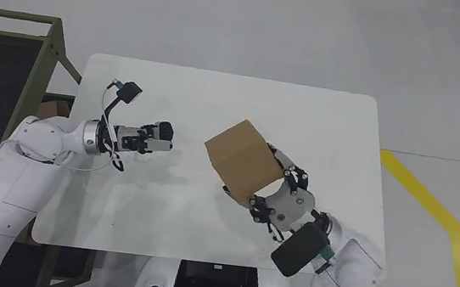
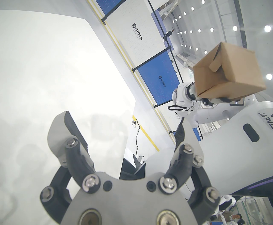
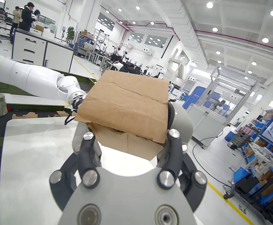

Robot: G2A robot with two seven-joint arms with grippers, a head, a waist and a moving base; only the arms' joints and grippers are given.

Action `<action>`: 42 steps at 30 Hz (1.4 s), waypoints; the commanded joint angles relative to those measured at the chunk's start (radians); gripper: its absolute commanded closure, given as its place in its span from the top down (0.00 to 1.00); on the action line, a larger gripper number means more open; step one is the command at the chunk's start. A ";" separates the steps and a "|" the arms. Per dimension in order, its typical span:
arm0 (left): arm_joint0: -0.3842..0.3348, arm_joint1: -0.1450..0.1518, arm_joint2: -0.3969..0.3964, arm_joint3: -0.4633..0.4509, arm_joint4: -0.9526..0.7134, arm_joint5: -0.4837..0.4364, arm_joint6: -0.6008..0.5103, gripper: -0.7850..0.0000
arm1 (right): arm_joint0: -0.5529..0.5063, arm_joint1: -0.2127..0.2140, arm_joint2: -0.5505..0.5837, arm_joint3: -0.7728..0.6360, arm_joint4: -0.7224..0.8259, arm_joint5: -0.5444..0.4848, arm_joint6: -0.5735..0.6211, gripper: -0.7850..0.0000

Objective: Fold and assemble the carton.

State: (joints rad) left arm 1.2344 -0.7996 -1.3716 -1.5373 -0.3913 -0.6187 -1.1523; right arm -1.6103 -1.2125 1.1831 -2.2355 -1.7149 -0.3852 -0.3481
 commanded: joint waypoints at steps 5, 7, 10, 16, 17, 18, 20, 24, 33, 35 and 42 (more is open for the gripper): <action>0.000 0.000 0.000 0.000 0.000 0.000 0.000 1.00 | 0.039 -0.001 0.014 -0.109 0.034 0.004 0.055 0.00; 0.000 0.000 0.000 0.000 0.000 0.000 0.000 1.00 | 0.052 -0.002 0.007 -0.114 0.029 0.014 0.069 0.00; 0.000 0.000 0.000 0.000 0.000 0.000 0.000 1.00 | 0.052 -0.002 0.007 -0.114 0.029 0.014 0.069 0.00; 0.000 0.000 0.000 0.000 0.000 0.000 0.000 1.00 | 0.052 -0.002 0.007 -0.114 0.029 0.014 0.069 0.00; 0.000 0.000 0.000 0.000 0.000 0.000 0.000 1.00 | 0.052 -0.002 0.007 -0.114 0.029 0.014 0.069 0.00; 0.000 0.000 0.000 0.000 0.000 0.000 0.000 1.00 | 0.052 -0.002 0.007 -0.114 0.029 0.014 0.069 0.00; 0.000 0.000 0.000 0.000 0.000 0.000 0.000 1.00 | 0.052 -0.002 0.007 -0.114 0.029 0.014 0.069 0.00; 0.000 0.000 0.000 0.000 0.000 0.000 0.000 1.00 | 0.071 -0.010 -0.005 -0.114 -0.001 0.139 0.112 0.00; 0.000 0.000 0.000 0.000 0.000 0.000 0.000 1.00 | 0.249 -0.047 -0.089 -0.084 -0.053 0.411 0.177 0.00; 0.000 0.000 0.000 0.000 0.000 0.000 0.000 1.00 | 0.290 -0.056 -0.103 -0.063 -0.025 0.446 0.164 0.00; 0.000 0.000 0.000 0.000 0.000 0.000 0.000 1.00 | 0.381 -0.077 -0.117 -0.032 0.054 0.492 0.124 0.00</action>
State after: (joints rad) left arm 1.2344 -0.7996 -1.3716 -1.5373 -0.3913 -0.6187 -1.1522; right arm -1.2375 -1.2873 1.0664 -2.2672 -1.6672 0.1007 -0.2212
